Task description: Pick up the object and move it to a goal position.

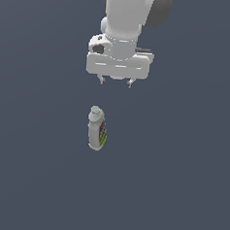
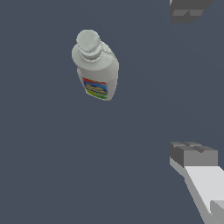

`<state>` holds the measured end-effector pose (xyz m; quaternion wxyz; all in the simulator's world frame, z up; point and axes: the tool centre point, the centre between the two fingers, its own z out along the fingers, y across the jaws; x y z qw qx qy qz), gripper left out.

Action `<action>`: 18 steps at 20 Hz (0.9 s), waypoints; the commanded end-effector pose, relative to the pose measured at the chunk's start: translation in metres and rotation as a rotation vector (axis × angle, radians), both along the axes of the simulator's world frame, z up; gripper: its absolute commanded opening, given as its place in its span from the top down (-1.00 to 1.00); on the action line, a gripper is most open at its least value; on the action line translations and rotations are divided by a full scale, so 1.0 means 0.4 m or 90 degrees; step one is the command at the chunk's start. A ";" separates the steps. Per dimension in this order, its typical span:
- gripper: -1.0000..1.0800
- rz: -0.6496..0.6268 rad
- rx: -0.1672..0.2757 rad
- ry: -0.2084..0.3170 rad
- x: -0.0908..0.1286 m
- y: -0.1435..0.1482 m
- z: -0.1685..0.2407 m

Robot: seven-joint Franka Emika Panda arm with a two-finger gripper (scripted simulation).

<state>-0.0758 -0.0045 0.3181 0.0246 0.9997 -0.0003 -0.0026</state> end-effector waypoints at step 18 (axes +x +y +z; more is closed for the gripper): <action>-0.92 -0.029 0.024 -0.002 -0.004 0.006 0.012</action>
